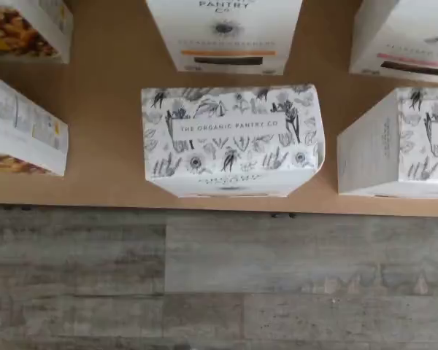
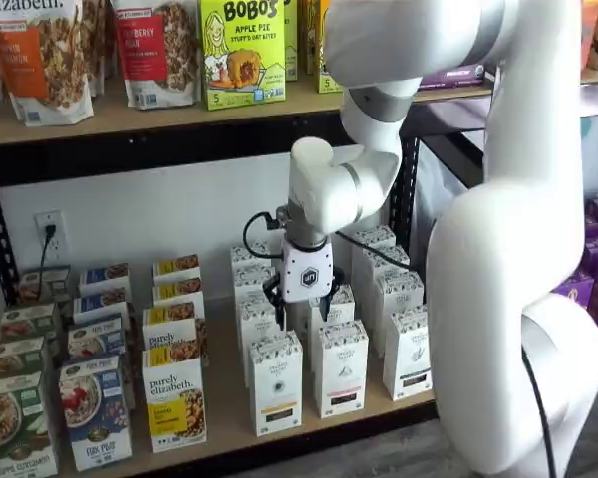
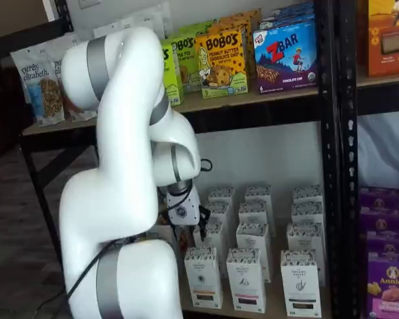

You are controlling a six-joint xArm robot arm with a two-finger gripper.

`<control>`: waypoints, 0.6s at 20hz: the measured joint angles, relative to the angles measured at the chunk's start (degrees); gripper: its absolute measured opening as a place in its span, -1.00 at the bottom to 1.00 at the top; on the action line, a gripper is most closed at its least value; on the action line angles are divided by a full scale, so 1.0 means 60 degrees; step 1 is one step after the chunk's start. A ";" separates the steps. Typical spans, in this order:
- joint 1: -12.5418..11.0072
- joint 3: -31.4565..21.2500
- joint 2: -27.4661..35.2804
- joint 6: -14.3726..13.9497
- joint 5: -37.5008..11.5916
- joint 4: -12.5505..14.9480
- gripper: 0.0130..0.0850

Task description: Pick up the white box with a yellow strip in the middle, on the bottom shelf, the fourth box from the left

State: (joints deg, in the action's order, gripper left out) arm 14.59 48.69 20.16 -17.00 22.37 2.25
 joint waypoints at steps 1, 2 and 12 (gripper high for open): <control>-0.0038 0.0102 0.0125 0.0030 0.0001 0.0009 1.00; -0.0067 0.0189 0.0232 0.0041 0.0001 0.0028 1.00; -0.0076 0.0685 0.0967 0.0400 -0.0351 -0.0337 1.00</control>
State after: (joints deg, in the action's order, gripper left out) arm 14.14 52.81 25.96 -14.60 20.26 0.23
